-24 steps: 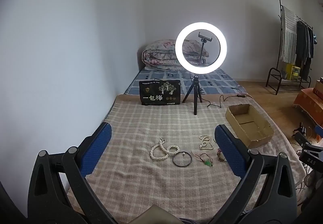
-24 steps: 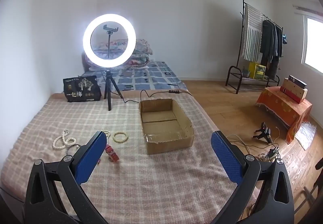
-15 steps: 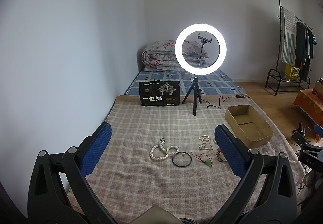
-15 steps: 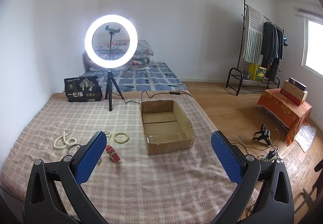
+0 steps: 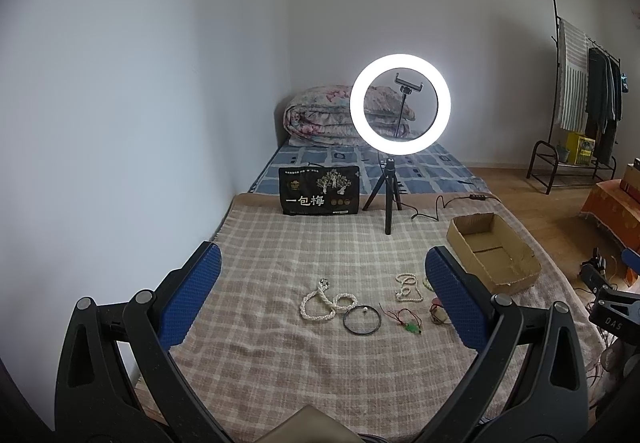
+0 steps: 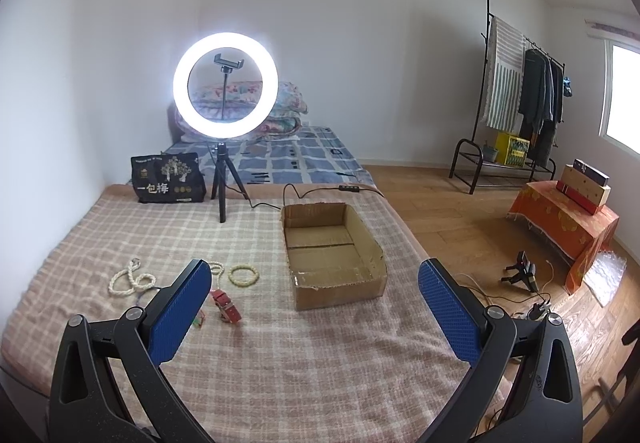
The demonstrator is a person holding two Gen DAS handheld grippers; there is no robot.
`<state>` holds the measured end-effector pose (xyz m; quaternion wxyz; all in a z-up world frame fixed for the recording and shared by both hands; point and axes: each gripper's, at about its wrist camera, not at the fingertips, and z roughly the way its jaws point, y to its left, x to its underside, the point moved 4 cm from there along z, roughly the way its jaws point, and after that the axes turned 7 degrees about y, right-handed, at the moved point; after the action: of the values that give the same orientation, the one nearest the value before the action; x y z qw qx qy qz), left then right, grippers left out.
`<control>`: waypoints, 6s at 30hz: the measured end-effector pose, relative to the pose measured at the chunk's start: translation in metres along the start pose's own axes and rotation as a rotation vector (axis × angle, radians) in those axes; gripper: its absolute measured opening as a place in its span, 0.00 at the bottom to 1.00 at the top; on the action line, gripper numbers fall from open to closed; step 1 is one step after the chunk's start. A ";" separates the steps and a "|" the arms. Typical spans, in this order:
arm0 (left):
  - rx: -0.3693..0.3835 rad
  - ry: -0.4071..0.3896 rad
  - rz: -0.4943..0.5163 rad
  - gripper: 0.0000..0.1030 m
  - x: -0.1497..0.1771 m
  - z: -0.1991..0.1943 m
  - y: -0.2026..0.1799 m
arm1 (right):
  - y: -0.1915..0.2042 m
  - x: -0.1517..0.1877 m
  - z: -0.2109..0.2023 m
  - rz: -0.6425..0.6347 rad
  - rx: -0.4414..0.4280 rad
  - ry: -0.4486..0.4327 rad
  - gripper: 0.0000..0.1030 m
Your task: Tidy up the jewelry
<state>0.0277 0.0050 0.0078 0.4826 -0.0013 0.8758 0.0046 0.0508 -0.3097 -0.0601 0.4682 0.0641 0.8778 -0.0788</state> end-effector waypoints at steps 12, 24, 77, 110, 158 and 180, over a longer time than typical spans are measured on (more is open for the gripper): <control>0.000 -0.005 -0.002 1.00 -0.001 0.000 0.000 | 0.001 0.002 0.000 0.002 -0.004 -0.002 0.99; 0.000 -0.007 -0.001 1.00 0.000 -0.001 0.000 | 0.002 0.002 0.000 -0.004 -0.010 0.000 0.99; -0.104 -0.038 -0.046 1.00 -0.030 0.063 0.024 | 0.014 -0.036 0.036 -0.078 0.040 -0.063 0.99; 0.086 0.560 -0.141 0.88 0.086 0.339 0.050 | 0.103 0.036 0.205 -0.277 -0.394 0.332 0.99; 0.084 0.635 -0.135 0.07 0.098 0.401 0.022 | 0.140 0.072 0.263 -0.358 -0.460 0.514 0.18; 0.189 0.376 -0.145 0.06 0.004 0.307 0.001 | 0.125 0.017 0.230 -0.261 -0.500 0.344 0.18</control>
<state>0.2847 0.0090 -0.1592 0.3080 -0.0199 0.9445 -0.1123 0.2517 -0.2325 -0.2106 0.3005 -0.1535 0.9369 0.0917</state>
